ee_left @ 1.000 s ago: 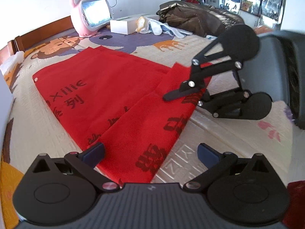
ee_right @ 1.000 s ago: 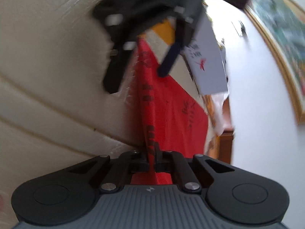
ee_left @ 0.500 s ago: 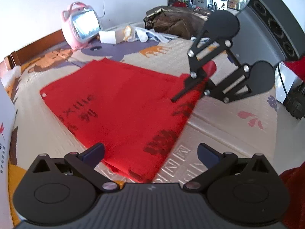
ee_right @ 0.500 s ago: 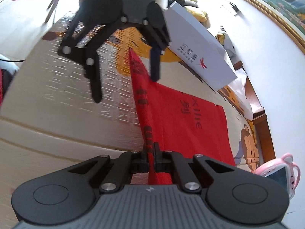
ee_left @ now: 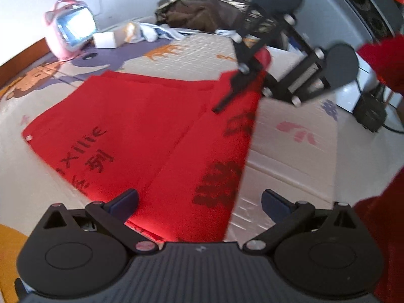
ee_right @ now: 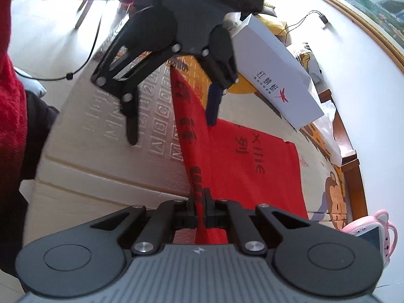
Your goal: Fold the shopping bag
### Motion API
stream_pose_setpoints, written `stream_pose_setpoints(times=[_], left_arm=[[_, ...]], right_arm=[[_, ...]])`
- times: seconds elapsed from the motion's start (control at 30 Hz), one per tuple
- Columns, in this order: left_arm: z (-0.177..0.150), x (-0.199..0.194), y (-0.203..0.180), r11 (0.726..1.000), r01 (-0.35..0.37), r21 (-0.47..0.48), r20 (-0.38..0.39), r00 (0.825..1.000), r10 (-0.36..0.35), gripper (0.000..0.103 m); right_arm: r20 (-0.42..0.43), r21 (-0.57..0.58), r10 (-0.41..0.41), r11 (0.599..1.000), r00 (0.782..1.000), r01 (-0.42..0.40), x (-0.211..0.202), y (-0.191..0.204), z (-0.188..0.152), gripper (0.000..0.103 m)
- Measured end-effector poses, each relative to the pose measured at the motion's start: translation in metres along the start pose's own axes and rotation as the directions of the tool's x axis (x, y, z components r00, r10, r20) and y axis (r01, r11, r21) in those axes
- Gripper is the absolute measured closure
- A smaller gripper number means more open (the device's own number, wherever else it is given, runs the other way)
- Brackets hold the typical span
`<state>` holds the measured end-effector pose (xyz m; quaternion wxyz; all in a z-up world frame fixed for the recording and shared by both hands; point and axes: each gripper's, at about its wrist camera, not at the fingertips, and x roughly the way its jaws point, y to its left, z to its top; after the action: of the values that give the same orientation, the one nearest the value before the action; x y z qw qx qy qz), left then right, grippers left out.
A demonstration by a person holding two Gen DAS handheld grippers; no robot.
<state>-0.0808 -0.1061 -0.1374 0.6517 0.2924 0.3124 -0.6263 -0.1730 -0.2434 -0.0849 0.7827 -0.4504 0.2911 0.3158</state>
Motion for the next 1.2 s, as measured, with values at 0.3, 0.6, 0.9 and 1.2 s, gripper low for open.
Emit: stream_pose_setpoints(times=[0.3,0.6,0.9,1.2], left_arm=[[-0.004,0.001,0.003,0.999,0.035,-0.013,0.008,0.999,-0.035,0.0],[-0.002,-0.002,0.017,0.997,0.032,-0.063,0.014,0.999,-0.031,0.0],[-0.004,-0.011,-0.013,0.822,-0.56,0.104,0.146,0.826,0.544,0.0],[-0.006,0.015,-0.046,0.685,-0.679,0.265,0.199,0.734,0.65,0.0]], right_arm=[[0.025,0.166,0.033,0.986,0.999,-0.037,-0.002,-0.038,-0.001,0.098],[0.04,0.294,0.075,0.952,0.996,-0.084,0.01,-0.068,-0.001,0.098],[0.053,0.41,0.109,0.904,0.993,-0.121,0.018,-0.083,-0.009,0.097],[0.052,0.449,0.12,0.884,0.991,-0.13,0.02,-0.082,-0.013,0.097]])
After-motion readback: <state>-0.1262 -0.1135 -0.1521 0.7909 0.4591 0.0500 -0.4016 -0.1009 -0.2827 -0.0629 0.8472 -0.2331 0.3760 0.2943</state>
